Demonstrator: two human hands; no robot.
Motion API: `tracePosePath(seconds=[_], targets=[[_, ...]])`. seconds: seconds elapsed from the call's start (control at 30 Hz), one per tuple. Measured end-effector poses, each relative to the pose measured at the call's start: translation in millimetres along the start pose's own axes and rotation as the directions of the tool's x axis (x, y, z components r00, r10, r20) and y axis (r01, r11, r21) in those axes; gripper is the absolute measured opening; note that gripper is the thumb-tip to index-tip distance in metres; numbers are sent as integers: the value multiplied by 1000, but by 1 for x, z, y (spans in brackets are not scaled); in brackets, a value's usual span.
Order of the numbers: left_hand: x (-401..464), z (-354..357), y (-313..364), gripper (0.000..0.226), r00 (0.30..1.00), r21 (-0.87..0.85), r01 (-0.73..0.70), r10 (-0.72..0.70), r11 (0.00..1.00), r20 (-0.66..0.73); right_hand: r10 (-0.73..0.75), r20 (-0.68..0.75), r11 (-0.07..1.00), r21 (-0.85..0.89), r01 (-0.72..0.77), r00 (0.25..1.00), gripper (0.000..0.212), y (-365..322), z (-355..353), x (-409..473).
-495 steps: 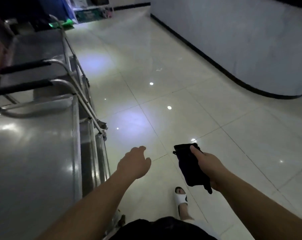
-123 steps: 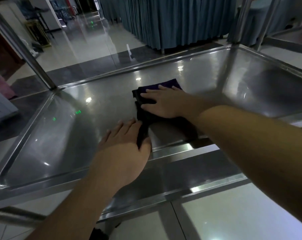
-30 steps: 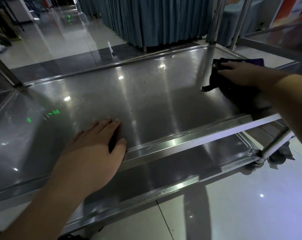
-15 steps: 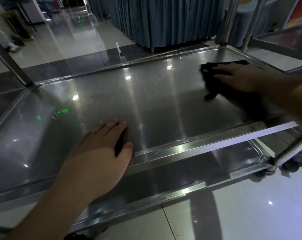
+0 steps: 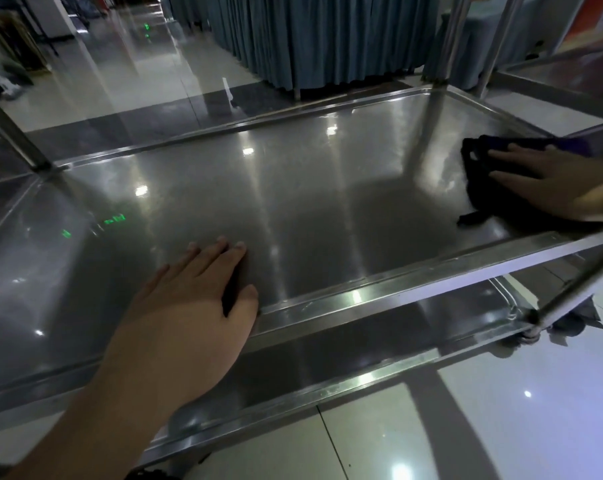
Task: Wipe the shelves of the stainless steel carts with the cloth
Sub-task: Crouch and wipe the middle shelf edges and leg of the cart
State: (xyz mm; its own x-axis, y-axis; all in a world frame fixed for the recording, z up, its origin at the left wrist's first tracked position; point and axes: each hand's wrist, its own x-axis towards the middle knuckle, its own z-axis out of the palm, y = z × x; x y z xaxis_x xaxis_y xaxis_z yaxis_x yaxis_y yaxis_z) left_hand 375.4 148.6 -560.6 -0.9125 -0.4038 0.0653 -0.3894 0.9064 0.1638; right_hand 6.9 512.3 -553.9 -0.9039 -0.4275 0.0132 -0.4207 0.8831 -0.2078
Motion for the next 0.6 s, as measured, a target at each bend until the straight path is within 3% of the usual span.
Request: tracePosePath(seconds=[0.07, 0.13, 0.3, 0.4, 0.6], targets=[[1, -1, 2, 85, 1000, -5, 2, -1, 1000, 3, -20, -42, 1000, 0, 20, 999, 64, 4, 3, -38], [2, -2, 4, 86, 1000, -1, 11, -11, 1000, 3, -81, -157, 997, -31, 77, 984, 52, 5, 6, -72], [2, -2, 5, 75, 1000, 12, 19, -19, 1000, 7, -289, -376, 957, -95, 273, 881, 62, -29, 23, -130], [3, -2, 5, 71, 1000, 10, 10, -10, 1000, 11, -317, -474, 940, -46, 337, 821, 57, -66, 37, -150], [5, -1, 7, 64, 1000, -18, 9, -8, 1000, 23, -478, -511, 844, -40, 535, 715, 50, -155, 51, -164]])
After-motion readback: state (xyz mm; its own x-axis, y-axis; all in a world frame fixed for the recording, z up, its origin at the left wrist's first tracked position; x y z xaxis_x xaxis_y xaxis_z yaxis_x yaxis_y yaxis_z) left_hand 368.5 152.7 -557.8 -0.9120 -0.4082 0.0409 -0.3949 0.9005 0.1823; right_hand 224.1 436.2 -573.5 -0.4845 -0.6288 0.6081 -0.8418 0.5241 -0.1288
